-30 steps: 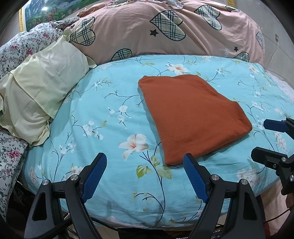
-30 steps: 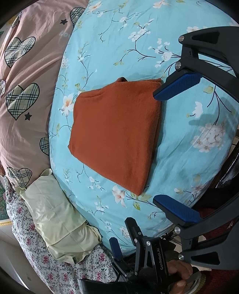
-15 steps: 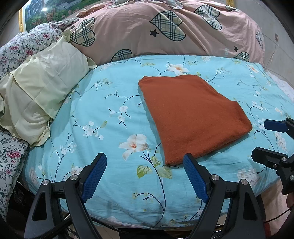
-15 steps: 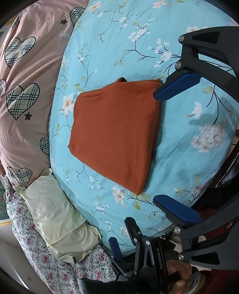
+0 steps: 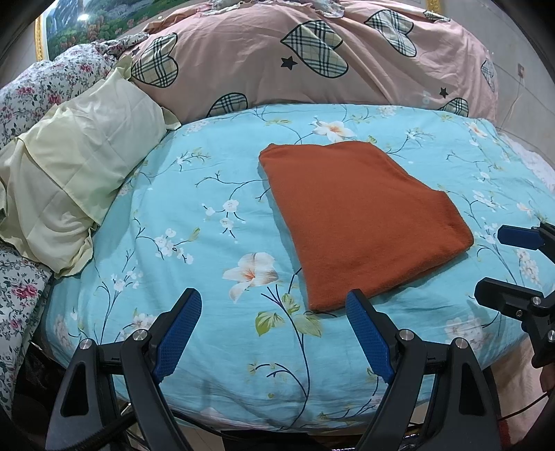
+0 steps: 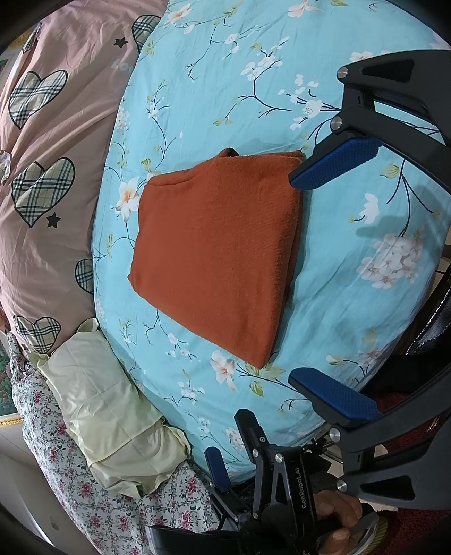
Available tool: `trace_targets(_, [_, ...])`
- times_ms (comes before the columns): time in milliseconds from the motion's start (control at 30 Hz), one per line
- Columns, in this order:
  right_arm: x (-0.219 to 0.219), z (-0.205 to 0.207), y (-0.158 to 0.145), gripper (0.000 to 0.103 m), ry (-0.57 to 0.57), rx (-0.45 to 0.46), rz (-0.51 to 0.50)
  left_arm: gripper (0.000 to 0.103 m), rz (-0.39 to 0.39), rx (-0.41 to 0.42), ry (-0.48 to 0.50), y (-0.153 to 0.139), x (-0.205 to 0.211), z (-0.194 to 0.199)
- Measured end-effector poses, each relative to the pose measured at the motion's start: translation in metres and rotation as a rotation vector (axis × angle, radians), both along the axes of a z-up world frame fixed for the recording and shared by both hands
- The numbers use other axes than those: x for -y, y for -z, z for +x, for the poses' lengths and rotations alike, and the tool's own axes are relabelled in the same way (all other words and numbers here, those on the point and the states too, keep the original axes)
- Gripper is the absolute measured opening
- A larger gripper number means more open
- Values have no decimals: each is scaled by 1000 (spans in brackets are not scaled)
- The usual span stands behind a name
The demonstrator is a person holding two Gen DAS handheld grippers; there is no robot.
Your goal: Fold small clothes
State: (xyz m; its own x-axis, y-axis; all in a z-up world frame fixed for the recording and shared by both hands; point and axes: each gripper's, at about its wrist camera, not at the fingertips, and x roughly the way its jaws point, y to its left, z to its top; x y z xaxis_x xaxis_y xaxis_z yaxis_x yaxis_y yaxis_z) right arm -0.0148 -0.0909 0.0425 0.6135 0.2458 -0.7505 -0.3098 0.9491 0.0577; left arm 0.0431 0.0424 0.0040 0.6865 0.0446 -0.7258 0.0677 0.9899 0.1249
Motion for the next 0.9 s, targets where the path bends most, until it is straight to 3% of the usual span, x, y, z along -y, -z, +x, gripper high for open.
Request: trace_targets(900, [1, 3, 6, 102, 3, -19, 0, 86, -4, -6, 19, 1, 4, 8])
